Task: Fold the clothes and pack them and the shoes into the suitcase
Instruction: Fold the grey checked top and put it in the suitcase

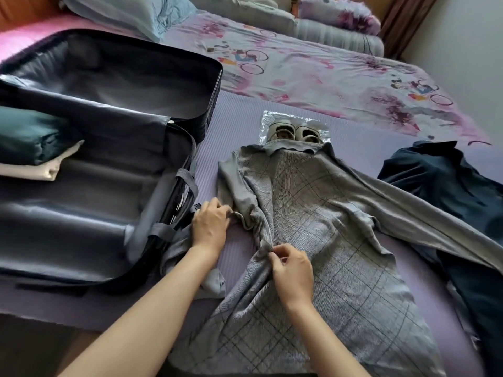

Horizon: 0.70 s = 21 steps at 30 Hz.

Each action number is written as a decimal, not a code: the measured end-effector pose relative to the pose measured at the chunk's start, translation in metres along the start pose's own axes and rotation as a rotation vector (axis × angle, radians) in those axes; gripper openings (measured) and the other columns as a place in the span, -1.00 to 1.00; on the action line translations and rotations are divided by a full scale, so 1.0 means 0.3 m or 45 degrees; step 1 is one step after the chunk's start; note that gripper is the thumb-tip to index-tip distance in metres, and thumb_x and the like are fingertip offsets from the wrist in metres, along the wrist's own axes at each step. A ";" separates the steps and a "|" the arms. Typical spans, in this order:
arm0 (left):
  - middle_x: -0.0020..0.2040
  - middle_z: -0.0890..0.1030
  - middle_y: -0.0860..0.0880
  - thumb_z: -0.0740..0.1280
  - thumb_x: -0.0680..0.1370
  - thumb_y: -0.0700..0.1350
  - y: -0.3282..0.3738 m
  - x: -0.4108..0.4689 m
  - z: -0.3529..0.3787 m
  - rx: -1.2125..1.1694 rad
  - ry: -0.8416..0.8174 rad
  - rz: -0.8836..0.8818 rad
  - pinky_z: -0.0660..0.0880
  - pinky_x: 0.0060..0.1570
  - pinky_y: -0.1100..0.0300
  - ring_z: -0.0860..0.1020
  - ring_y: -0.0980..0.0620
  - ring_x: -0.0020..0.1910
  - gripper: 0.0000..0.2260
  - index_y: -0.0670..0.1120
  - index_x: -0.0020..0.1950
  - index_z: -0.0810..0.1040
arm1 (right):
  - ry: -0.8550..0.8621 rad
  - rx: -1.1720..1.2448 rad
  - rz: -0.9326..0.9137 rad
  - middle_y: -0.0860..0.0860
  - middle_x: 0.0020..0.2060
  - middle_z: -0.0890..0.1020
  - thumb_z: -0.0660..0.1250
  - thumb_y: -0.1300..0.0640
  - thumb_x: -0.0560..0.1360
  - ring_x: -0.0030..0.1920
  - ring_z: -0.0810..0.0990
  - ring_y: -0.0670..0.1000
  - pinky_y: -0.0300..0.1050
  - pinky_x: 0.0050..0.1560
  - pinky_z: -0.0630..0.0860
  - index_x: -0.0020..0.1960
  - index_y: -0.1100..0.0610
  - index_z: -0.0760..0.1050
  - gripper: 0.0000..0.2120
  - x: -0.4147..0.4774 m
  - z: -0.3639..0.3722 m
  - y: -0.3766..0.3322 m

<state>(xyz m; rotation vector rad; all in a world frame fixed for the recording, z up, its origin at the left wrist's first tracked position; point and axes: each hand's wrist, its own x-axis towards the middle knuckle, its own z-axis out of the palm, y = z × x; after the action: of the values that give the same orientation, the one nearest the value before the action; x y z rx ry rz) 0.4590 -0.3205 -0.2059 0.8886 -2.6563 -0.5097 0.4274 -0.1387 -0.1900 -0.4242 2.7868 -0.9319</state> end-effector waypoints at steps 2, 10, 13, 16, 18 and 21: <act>-0.07 0.51 -0.15 0.35 0.48 -0.27 0.002 0.036 -0.032 0.050 0.144 -0.001 0.47 -0.12 -0.02 0.48 -0.17 -0.04 -0.89 -0.14 -0.07 0.64 | -0.003 0.074 0.040 0.02 -0.13 0.59 0.35 0.03 0.49 0.00 0.51 0.03 -0.11 0.11 0.40 -0.07 -0.01 0.59 -0.93 0.005 0.002 0.018; 0.20 0.49 -0.08 0.27 0.50 -0.21 0.079 0.014 -0.076 0.145 0.053 0.209 0.26 0.24 0.02 0.36 -0.11 0.24 -0.76 -0.05 0.11 0.60 | 0.029 -0.103 -0.143 -0.08 0.10 0.58 0.29 0.07 0.53 0.16 0.41 -0.02 -0.16 0.20 0.25 0.22 0.01 0.49 -0.73 -0.009 0.003 -0.046; 0.12 0.54 -0.07 0.29 0.55 -0.04 0.090 -0.014 -0.028 -0.014 -0.044 0.194 0.30 0.15 0.05 0.45 -0.10 0.14 -0.76 -0.07 0.18 0.57 | 0.027 -0.143 -0.124 -0.10 0.10 0.58 0.29 -0.03 0.53 0.17 0.41 -0.03 -0.15 0.22 0.27 0.23 0.01 0.49 -0.70 -0.020 0.001 -0.050; 0.09 0.54 -0.05 0.31 0.52 0.07 0.079 -0.028 0.008 -0.100 -0.149 0.148 0.28 0.17 0.08 0.45 -0.07 0.13 -0.69 -0.02 0.21 0.56 | 0.028 -0.141 -0.139 -0.11 0.09 0.58 0.30 -0.07 0.52 0.17 0.41 -0.05 -0.13 0.24 0.30 0.20 0.00 0.50 -0.71 -0.037 -0.014 -0.031; 0.07 0.53 -0.04 0.36 0.49 0.07 0.066 -0.032 0.028 -0.135 -0.122 0.121 0.29 0.16 0.09 0.44 -0.07 0.11 -0.73 -0.02 0.12 0.60 | 0.018 -0.138 -0.178 -0.13 0.10 0.56 0.29 -0.06 0.53 0.20 0.38 -0.08 -0.13 0.29 0.27 0.21 -0.02 0.50 -0.72 -0.049 -0.034 -0.011; 0.04 0.51 -0.06 0.37 0.50 -0.02 0.062 -0.027 0.038 -0.061 -0.095 0.096 0.31 0.11 0.10 0.44 -0.07 0.06 -0.82 -0.09 0.01 0.59 | -0.016 -0.152 -0.253 -0.14 0.17 0.53 0.28 -0.04 0.54 0.27 0.35 -0.10 -0.11 0.39 0.21 0.26 -0.02 0.47 -0.69 -0.072 -0.061 0.030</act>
<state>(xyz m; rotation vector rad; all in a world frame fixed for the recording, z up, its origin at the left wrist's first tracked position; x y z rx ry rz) 0.4513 -0.2987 -0.2096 0.7672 -2.7206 -0.5963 0.4412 -0.1147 -0.1796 -0.7333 2.8373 -0.7982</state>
